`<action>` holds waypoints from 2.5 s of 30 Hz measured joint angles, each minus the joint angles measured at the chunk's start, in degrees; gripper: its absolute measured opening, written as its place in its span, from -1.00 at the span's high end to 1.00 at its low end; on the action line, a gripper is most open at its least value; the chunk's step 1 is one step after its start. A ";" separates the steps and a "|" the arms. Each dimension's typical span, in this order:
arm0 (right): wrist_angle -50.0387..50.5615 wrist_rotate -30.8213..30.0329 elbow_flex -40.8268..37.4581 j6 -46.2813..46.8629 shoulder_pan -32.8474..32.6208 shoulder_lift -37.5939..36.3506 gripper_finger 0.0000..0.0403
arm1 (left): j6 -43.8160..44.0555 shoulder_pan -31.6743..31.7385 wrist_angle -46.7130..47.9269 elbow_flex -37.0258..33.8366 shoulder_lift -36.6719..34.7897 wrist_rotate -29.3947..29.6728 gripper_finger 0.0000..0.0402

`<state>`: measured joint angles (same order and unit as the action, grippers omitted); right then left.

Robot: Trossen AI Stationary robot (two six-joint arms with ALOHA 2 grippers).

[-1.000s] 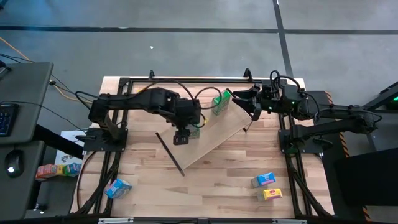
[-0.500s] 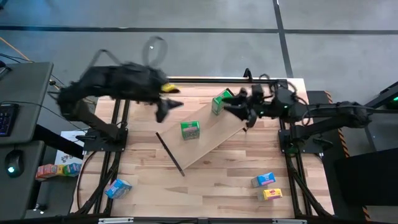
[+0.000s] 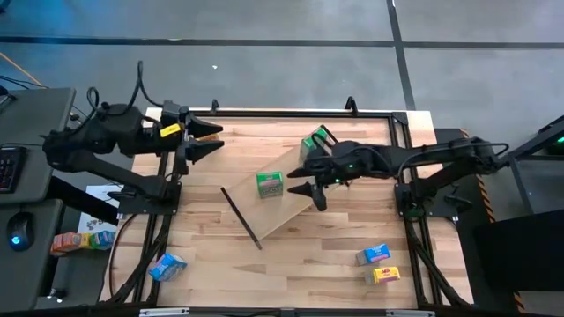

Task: Stack cereal on shelf
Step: Put the green cereal box on the shelf align with the other green cereal box

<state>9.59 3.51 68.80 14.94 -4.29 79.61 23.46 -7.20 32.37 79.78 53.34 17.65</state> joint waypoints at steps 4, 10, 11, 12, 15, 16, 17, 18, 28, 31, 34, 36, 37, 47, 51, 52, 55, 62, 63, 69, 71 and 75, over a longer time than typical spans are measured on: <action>4.09 0.88 1.31 1.25 0.05 1.17 -0.07 | 1.06 0.00 0.17 -2.22 -0.81 -0.02 -0.21; 4.68 -1.50 1.22 1.16 1.07 1.94 -0.34 | 1.97 0.00 0.60 -2.18 -0.51 -0.66 -0.21; 4.61 -2.84 1.22 0.96 1.29 2.04 -0.39 | 1.97 0.00 0.62 -2.20 -0.46 -0.70 -0.21; 4.70 -4.04 1.21 0.29 1.49 2.11 -0.45 | 1.97 0.00 0.64 -2.22 -0.46 -0.70 -0.21; 3.66 -4.76 1.22 -2.54 2.10 2.54 -0.57 | 2.02 0.00 0.58 -2.22 -0.50 -0.70 -0.21; 3.32 -4.33 1.20 -3.17 2.17 2.79 -0.60 | 2.04 0.00 0.59 -2.22 -0.48 -0.70 -0.21; 2.64 -3.60 1.20 -3.42 2.16 3.20 -0.62 | 2.04 0.00 0.64 -2.22 -0.48 -0.70 -0.21; 1.33 -3.04 1.20 -3.87 2.14 3.69 -0.64 | 2.04 0.00 0.63 -2.22 -0.48 -0.72 -0.21; -1.69 -4.12 1.15 -9.83 2.61 8.01 -0.65 | 1.99 0.00 0.71 -2.22 -0.48 -0.74 -0.21; -3.84 -1.06 1.15 -10.00 3.09 9.27 -0.65 | 1.97 -0.01 0.71 -2.22 -0.48 -0.74 -0.21; -6.79 1.58 1.13 -10.35 3.13 11.04 -0.62 | 1.95 -0.02 0.71 -2.22 -0.15 -0.73 -0.21; -7.97 1.71 1.13 -10.95 3.02 11.92 -0.59 | 1.95 -0.01 0.85 -2.22 -0.02 -0.75 -0.21; -7.70 1.68 1.10 -11.04 3.02 12.12 -0.57 | 1.95 -0.01 0.87 -2.22 -0.02 -0.76 -0.21; -8.18 2.60 1.09 -10.95 2.97 12.29 -0.10 | 1.86 -0.02 0.83 -2.22 0.51 -0.74 -0.21; -8.10 3.80 1.09 -10.95 2.97 12.09 0.18 | 1.82 -0.01 0.77 -2.22 0.51 -0.74 -0.21; -8.15 3.87 1.09 -10.95 2.97 11.96 0.24 | 1.84 0.00 0.81 -2.22 0.51 -0.74 -0.21; -7.38 4.58 1.09 -10.93 2.97 10.99 0.39 | 1.84 -0.01 0.78 -2.22 0.48 -0.74 -0.21; 5.38 10.45 1.09 -12.02 4.00 3.41 0.47 | 1.86 -0.02 0.78 -2.22 0.48 -0.76 -0.21; 8.26 10.53 1.09 -12.46 4.04 1.93 0.47 | 1.86 0.00 0.82 -2.22 0.48 -0.76 -0.21; 25.17 8.08 1.09 -17.92 4.04 -6.91 0.47 | 1.89 -0.01 0.77 -2.22 0.48 -0.76 -0.21; 29.82 6.01 1.09 -19.77 4.06 -9.01 0.47 | 1.95 -0.02 0.75 -2.22 0.50 -0.76 -0.21; 35.85 2.93 1.07 -23.95 5.18 -11.86 0.47 | 2.02 -0.02 0.71 -2.22 0.48 -0.76 -0.21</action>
<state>45.44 6.44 69.87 -9.01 0.89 67.74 25.47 -7.22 33.08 77.56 53.82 16.88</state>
